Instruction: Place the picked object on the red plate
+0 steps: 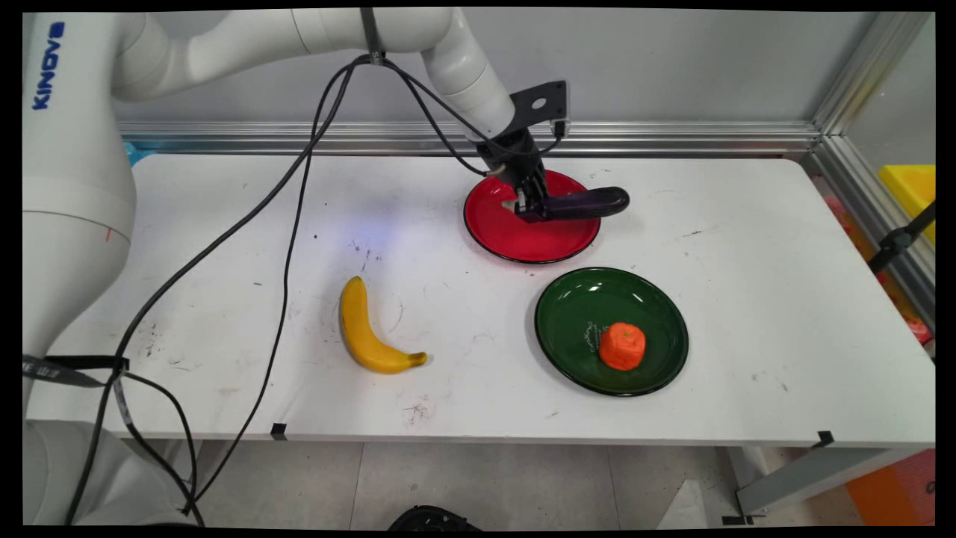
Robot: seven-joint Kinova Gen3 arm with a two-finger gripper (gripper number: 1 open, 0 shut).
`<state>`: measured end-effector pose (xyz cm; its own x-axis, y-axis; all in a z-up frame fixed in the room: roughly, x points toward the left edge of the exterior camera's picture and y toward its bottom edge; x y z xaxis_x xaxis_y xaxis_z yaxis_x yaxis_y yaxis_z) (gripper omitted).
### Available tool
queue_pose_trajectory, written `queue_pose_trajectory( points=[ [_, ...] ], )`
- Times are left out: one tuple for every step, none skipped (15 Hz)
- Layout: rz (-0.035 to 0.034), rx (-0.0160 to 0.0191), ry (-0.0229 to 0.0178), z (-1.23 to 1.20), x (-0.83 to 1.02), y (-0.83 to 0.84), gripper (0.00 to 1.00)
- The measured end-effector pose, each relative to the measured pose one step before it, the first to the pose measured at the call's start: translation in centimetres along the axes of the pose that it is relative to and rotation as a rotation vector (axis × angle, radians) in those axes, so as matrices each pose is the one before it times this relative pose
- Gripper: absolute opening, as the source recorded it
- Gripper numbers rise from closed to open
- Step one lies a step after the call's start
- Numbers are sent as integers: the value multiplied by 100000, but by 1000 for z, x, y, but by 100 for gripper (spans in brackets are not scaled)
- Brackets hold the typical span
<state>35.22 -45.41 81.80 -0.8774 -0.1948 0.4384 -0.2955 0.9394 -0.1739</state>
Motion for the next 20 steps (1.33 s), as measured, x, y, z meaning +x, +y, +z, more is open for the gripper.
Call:
queue_pose_trajectory(
  points=[
    [-231, -33, -40, 198, -246, -193, 0],
    [-235, -106, -41, 197, -228, -152, 0],
    [-209, -183, -45, 182, -214, -87, 0],
    [-351, -267, -87, 209, -243, -71, 0],
    [-196, -224, -34, 133, -134, -4, 0],
    [-297, -374, -31, 162, -195, 21, 0],
    [-363, -528, -69, 163, -214, 80, 0],
    [-334, -542, -147, 131, -195, 96, 0],
    [-308, -458, -170, 87, -199, 95, 0],
    [-221, -322, -170, 56, -162, 68, 0],
    [-140, -133, -110, 19, -97, 29, 0],
    [-201, -151, -163, 26, -150, 29, 0],
    [-199, -151, -191, 24, -156, 22, 0],
    [-227, -93, -189, 3, -171, 14, 0],
    [-164, -73, -157, 7, -125, 11, 0],
    [-194, -91, -171, 15, -124, 8, 0],
    [-180, -78, -161, 5, -114, 11, 0],
    [-133, -55, -128, -8, -83, 14, 0],
    [-203, -79, -144, -13, -101, 14, 0],
    [-208, -90, -146, -11, -96, 17, 100]
  ],
)
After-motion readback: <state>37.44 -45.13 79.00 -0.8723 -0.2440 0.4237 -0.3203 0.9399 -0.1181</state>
